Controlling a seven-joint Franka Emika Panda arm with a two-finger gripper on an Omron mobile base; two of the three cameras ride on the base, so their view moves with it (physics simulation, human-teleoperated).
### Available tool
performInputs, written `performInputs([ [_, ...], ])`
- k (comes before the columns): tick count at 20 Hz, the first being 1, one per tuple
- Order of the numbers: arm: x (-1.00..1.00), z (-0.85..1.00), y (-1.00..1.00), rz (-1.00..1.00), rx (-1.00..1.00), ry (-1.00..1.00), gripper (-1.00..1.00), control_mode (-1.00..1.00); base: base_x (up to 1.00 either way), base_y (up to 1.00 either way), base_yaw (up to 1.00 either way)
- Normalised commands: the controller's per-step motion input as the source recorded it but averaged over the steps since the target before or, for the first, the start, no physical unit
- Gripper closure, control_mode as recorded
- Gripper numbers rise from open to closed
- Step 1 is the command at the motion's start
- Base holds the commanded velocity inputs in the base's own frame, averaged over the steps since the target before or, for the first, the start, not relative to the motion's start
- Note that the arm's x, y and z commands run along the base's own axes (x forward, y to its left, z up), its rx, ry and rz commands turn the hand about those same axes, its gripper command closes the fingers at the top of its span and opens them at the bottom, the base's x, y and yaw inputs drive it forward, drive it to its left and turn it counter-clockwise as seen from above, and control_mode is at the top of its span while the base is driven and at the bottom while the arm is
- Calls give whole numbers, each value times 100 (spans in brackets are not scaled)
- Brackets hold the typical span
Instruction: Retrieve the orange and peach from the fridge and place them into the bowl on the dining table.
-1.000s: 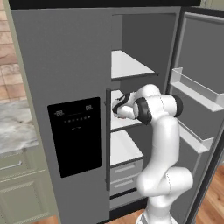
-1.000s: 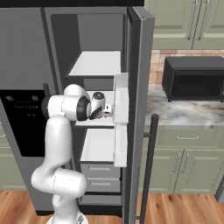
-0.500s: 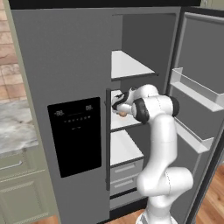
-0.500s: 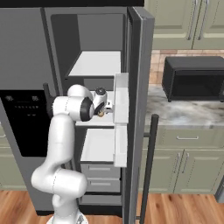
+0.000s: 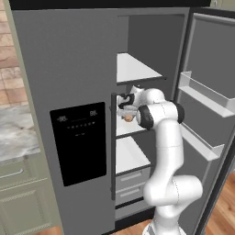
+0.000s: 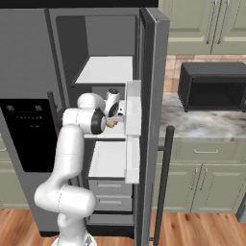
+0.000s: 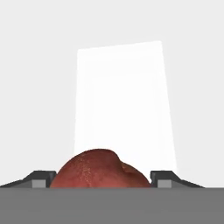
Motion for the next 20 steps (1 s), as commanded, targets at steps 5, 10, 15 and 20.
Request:
performInputs([
  [5, -87, -100, 0, 0, 0, 15, 100, -100, 0, 0, 0],
  [10, -100, -83, -2, -1, -2, -4, 100, -100, 0, 0, 0],
  [15, -100, -41, -1, 0, 0, -14, 100, -100, 0, 0, 0],
  [20, -100, -25, -1, 0, 0, -23, 100, -100, 0, 0, 0],
])
